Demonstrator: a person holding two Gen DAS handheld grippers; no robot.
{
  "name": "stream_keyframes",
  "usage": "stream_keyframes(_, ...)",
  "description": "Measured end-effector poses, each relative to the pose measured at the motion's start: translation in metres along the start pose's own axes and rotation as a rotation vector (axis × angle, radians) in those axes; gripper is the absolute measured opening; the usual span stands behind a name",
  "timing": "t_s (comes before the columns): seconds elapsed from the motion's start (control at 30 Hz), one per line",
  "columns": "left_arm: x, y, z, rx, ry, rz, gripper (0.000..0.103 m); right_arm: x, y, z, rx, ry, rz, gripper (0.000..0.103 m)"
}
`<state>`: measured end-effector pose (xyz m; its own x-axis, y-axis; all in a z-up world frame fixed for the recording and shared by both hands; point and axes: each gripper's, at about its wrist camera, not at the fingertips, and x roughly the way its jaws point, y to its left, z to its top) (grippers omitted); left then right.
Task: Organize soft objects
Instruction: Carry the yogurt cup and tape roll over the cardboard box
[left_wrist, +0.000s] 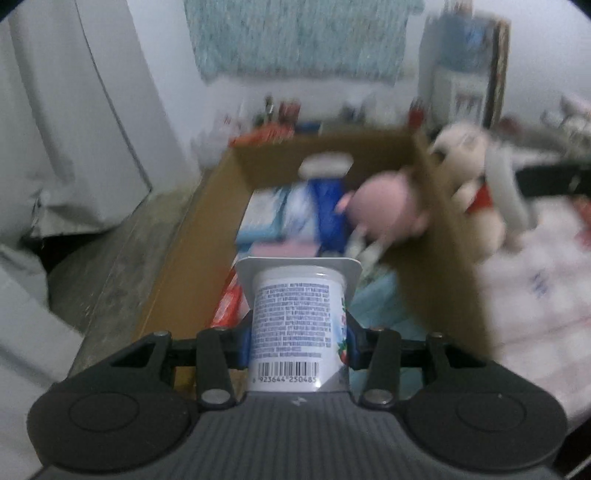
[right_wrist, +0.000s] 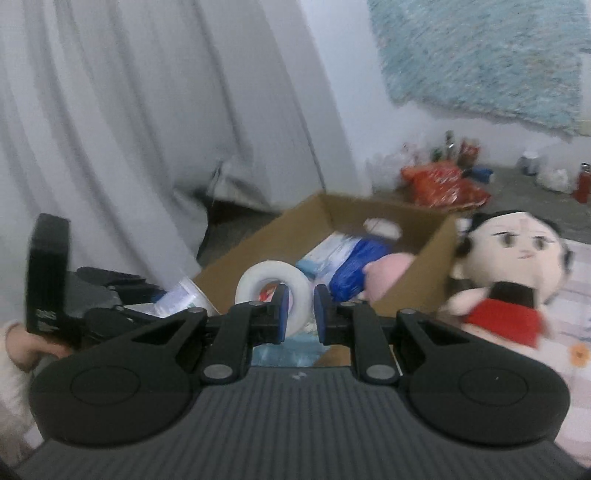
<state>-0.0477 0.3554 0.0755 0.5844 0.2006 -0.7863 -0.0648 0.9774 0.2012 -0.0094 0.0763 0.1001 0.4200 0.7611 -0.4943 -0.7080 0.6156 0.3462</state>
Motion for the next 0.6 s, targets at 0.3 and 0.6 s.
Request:
stream_keyframes(0.3,0.09,0.035,-0.022,-0.03,0.345,-0.047,0.055,0.093,0.041,-0.006,-0.077,0.196,0.038,0.014)
stream_keyframes(0.6,0.068,0.062,-0.022,-0.109,0.384,-0.147,0.043,0.12,0.043,-0.011,-0.149,0.276,0.049,0.015)
